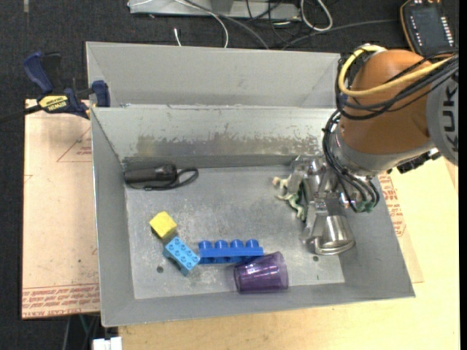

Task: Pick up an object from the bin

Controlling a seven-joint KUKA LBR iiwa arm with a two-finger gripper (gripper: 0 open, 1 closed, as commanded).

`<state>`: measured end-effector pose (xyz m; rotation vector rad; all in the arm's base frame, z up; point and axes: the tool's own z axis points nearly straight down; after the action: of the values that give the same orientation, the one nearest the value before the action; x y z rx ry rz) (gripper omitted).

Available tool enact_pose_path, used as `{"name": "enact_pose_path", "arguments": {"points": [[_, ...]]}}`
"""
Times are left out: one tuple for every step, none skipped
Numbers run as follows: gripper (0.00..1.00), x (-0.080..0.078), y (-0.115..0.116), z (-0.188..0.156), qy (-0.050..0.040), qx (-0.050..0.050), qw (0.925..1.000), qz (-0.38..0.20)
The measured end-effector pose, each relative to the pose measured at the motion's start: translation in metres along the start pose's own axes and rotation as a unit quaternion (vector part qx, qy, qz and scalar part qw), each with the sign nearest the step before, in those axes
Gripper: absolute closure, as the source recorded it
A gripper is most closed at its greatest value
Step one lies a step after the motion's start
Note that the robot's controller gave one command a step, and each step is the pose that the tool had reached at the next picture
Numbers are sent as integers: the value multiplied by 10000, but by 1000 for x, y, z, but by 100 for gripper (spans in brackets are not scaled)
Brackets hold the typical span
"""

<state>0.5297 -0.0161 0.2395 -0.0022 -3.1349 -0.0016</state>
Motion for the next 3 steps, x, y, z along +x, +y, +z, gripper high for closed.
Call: {"name": "enact_pose_path", "arguments": {"points": [[0,-1,0,-4,-39,2,10000,-6],[0,-11,57,111,-51,2,9954,-953],[0,17,88,81,-92,13,9866,-1626]]}}
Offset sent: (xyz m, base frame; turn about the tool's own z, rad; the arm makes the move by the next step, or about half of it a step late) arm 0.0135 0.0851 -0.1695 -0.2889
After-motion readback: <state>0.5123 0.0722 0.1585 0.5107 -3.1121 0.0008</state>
